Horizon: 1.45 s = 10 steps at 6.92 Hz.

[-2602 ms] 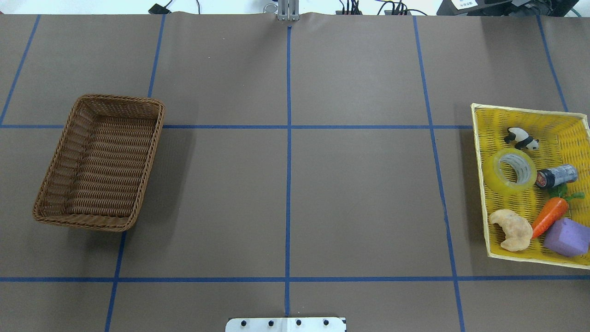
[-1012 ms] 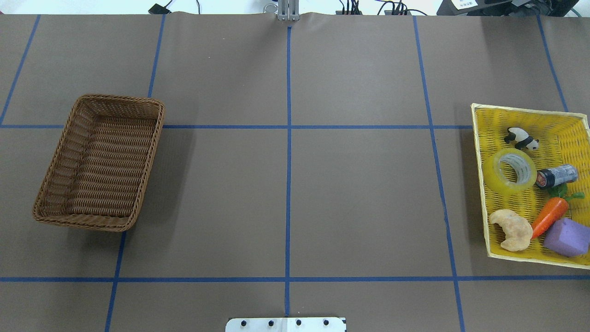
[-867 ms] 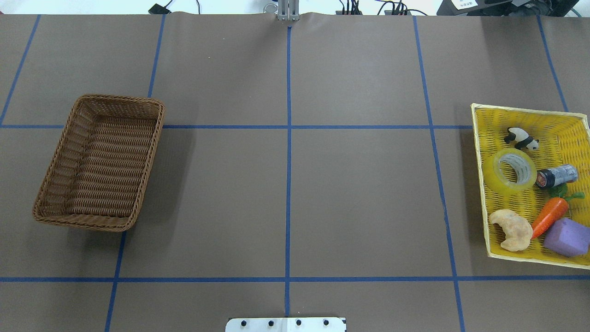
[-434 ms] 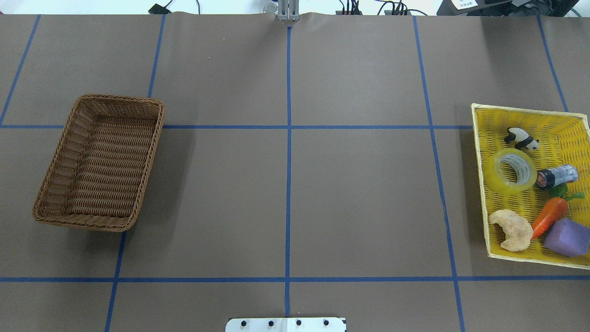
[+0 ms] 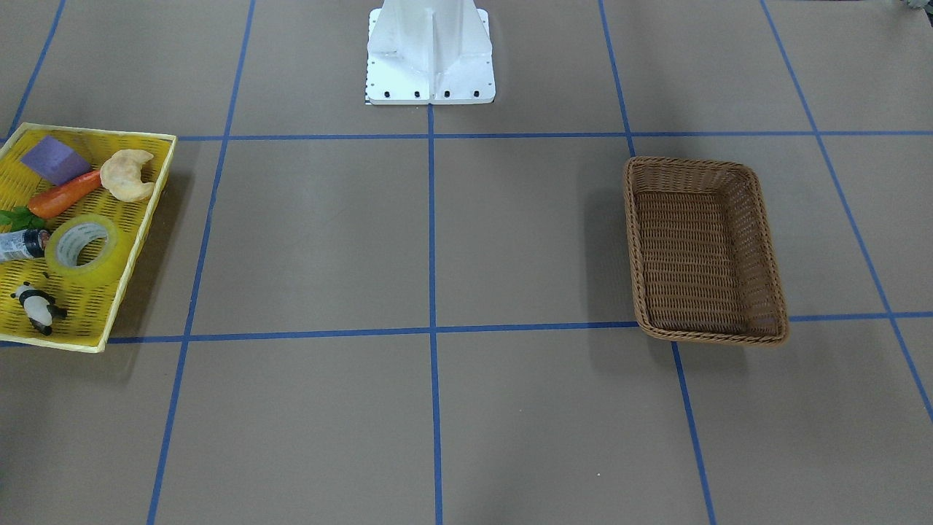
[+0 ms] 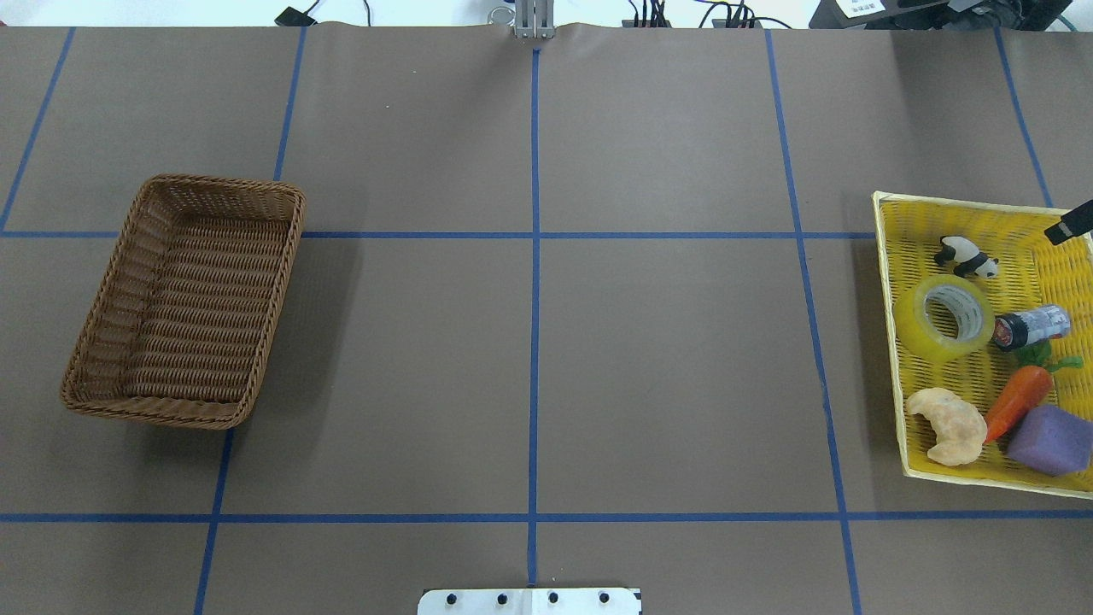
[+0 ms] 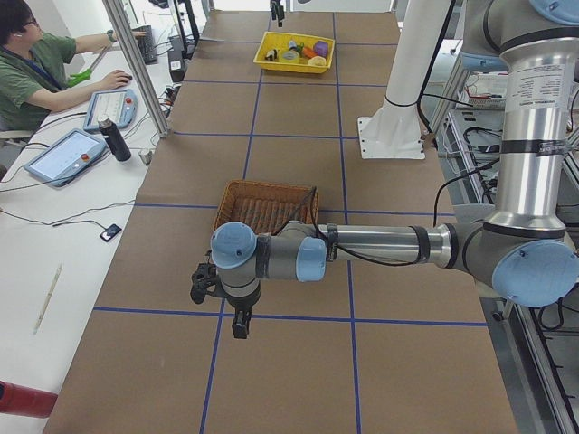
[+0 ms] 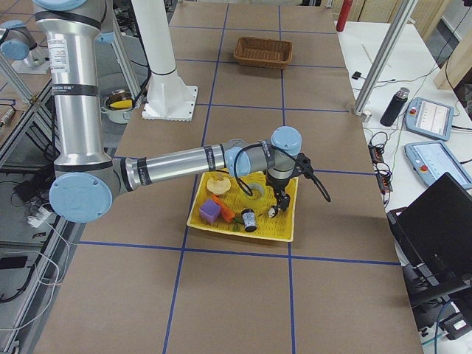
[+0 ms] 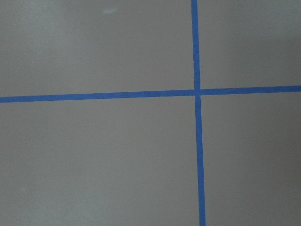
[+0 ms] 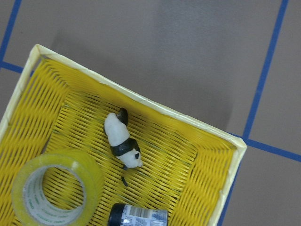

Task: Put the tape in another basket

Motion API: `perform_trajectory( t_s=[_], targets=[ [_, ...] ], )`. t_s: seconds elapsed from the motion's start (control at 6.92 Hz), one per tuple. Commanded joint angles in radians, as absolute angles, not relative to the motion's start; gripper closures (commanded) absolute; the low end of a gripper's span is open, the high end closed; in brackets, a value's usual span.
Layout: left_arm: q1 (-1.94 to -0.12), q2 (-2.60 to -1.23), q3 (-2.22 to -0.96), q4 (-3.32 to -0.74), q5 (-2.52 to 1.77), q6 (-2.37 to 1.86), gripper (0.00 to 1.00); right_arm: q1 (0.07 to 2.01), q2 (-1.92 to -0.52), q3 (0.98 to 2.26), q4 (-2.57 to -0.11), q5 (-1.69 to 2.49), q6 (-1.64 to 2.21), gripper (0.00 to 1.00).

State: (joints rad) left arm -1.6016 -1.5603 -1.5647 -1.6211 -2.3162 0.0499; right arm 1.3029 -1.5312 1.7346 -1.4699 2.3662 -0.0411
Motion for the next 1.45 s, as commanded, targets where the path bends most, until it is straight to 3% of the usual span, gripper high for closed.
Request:
perform_trajectory(
  t_s=[0.0, 0.29, 1.3],
  targets=[
    [-1.601, -1.559, -1.525, -1.672, -2.316, 0.051, 0.01, 1.209, -1.528, 1.724, -1.378, 2.365, -0.048, 0.00],
    [-1.601, -1.560, -1.525, -1.672, -2.316, 0.049, 0.01, 1.137, -1.511, 1.694, -1.277, 2.365, -0.061, 0.00],
    [-1.601, -1.560, -1.523, -1.672, -2.318, 0.049, 0.01, 1.080, -1.473, 1.577, -1.284, 2.355, -0.227, 0.00]
  ],
)
